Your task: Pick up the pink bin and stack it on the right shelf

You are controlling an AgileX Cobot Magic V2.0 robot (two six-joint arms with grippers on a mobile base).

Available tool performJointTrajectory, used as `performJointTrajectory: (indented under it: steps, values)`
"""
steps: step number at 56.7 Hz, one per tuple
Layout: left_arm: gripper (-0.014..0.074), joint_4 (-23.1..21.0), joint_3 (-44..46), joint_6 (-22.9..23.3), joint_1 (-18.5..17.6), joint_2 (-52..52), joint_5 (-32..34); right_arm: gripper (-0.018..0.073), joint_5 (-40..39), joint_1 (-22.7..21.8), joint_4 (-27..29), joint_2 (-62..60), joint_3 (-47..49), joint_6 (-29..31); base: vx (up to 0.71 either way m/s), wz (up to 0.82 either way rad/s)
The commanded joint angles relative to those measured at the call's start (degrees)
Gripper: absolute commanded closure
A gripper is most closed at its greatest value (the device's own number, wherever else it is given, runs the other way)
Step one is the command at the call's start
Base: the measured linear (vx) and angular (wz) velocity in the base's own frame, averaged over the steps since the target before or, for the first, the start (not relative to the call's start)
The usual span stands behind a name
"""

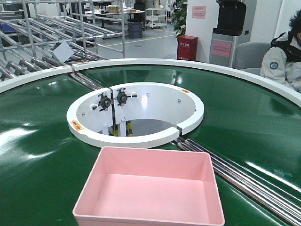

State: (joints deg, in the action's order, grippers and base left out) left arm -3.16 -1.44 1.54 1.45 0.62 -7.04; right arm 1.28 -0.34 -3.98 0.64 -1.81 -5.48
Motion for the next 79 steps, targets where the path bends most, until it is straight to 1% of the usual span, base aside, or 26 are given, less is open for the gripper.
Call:
performJointTrajectory:
  steps: [1, 44, 50, 53, 58, 61, 63, 65, 68, 71, 73, 75, 79]
  values:
    - [0.0598, -0.1, -0.55, 0.39, 0.1, 0.34, 4.41, 0.0571, -4.37, -0.37, -0.2, 1.04, 0.05, 0.4, 0.0, 0.0]
    - [0.0598, -0.1, -0.55, 0.39, 0.1, 0.34, 4.86, 0.0571, -4.46, -0.37, -0.33, 1.04, 0.05, 0.4, 0.0, 0.0]
    - [0.0598, -0.1, -0.55, 0.54, 0.1, 0.34, 5.27, 0.0571, -6.1, -0.37, -0.33, 1.04, 0.05, 0.4, 0.0, 0.0]
    - [0.0598, -0.1, -0.55, 0.62, 0.1, 0.34, 7.74, 0.0571, -7.19, -0.37, -0.28, 1.04, 0.05, 0.35, 0.0, 0.0]
    - [0.0598, -0.1, -0.28, 0.62, 0.1, 0.34, 17.13, 0.0571, -11.44, -0.37, -0.28, 1.04, 0.42, 0.35, 0.0, 0.0]
    - [0.0598, -0.1, 0.98, 0.57, 0.1, 0.34, 23.28, 0.0571, -13.65, -0.37, -0.04, 1.04, 2.33, 0.23, 0.0, 0.0]
    - [0.0598, -0.05, 2.86, 0.38, 0.1, 0.34, 24.14, 0.0571, -12.66, -0.37, -0.03, 1.29, 4.42, 0.23, 0.0, 0.0]
    - [0.0598, -0.03, 5.08, 0.31, 0.1, 0.27, 23.67, 0.0571, -9.9, -0.37, -0.03, 1.95, 7.34, 0.17, 0.0, 0.0]
    - [0.0598, 0.16, 9.75, 0.08, 0.1, -0.38, 21.7, 0.0571, -2.9, -0.37, -0.08, 4.15, 13.37, 0.17, 0.0, 0.0]
    - [0.0598, 0.43, 14.81, -1.54, 0.1, -2.04, 17.82, 0.0571, 3.65, -0.37, -0.13, 7.5, 20.45, 0.17, 0.0, 0.0]
    - [0.0598, 0.43, 19.36, -3.1, 0.1, -3.68, 14.86, 0.0571, 6.5, -0.37, -0.13, 9.81, 23.96, 0.17, 0.0, 0.0]
    - [0.0598, 0.48, 22.97, -5.47, 0.1, -5.72, 10.9, 0.0571, 8.97, -0.37, -0.13, 13.14, 27.6, 0.17, 0.0, 0.0]
    - [0.0598, 0.48, 30.31, -12.22, 0.1, -11.91, 2.86, 0.057, 10.54, -0.37, -0.41, 17.92, 32.99, 0.37, 0.0, 0.0]
